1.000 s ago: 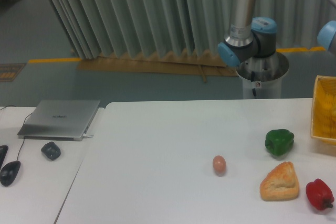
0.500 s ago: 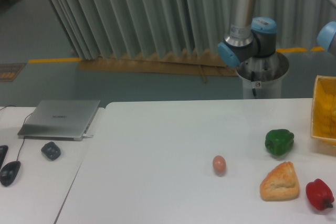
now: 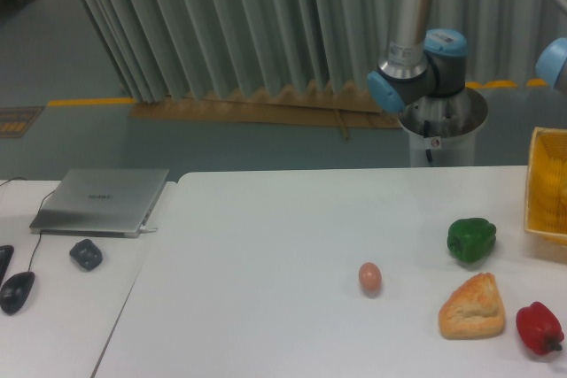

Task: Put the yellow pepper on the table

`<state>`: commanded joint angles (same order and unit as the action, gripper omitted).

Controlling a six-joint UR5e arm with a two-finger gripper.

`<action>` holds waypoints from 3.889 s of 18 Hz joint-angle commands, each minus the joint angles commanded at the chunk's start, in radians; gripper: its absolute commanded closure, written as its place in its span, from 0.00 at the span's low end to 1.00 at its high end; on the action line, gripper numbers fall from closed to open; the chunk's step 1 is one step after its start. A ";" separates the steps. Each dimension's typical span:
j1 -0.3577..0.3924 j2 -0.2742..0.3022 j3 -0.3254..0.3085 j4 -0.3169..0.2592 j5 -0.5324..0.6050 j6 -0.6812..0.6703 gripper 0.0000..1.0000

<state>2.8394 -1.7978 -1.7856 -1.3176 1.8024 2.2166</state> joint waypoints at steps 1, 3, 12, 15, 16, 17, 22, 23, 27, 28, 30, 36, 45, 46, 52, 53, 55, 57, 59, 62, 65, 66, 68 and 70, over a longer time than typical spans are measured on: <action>0.000 0.003 0.006 -0.011 -0.002 0.000 0.41; 0.000 0.006 0.028 -0.035 -0.008 0.002 0.41; -0.002 0.035 0.118 -0.127 -0.136 -0.018 0.41; -0.005 0.043 0.170 -0.181 -0.233 -0.092 0.41; -0.015 0.049 0.181 -0.192 -0.251 -0.142 0.42; -0.035 0.063 0.187 -0.190 -0.262 -0.187 0.43; -0.112 0.067 0.195 -0.189 -0.284 -0.345 0.45; -0.117 0.067 0.195 -0.190 -0.285 -0.365 0.45; -0.175 0.067 0.204 -0.186 -0.287 -0.458 0.45; -0.192 0.064 0.212 -0.186 -0.285 -0.492 0.45; -0.242 0.055 0.222 -0.180 -0.287 -0.593 0.45; -0.345 0.035 0.227 -0.118 -0.284 -0.765 0.45; -0.505 -0.028 0.190 0.023 -0.155 -0.994 0.45; -0.514 -0.034 0.187 0.030 -0.152 -1.015 0.45; -0.561 -0.060 0.181 0.070 -0.120 -1.098 0.45; -0.569 -0.066 0.184 0.070 -0.108 -1.109 0.45; -0.589 -0.078 0.189 0.070 -0.083 -1.137 0.45; -0.603 -0.089 0.189 0.075 -0.080 -1.157 0.45; -0.606 -0.092 0.190 0.089 -0.080 -1.167 0.45; -0.623 -0.101 0.192 0.101 -0.066 -1.187 0.45; -0.626 -0.103 0.190 0.103 -0.060 -1.187 0.43; -0.626 -0.103 0.192 0.103 -0.060 -1.186 0.32; -0.626 -0.101 0.190 0.103 -0.060 -1.183 0.03; -0.626 -0.101 0.192 0.103 -0.058 -1.183 0.00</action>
<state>2.2135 -1.8991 -1.5938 -1.2149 1.7441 1.0339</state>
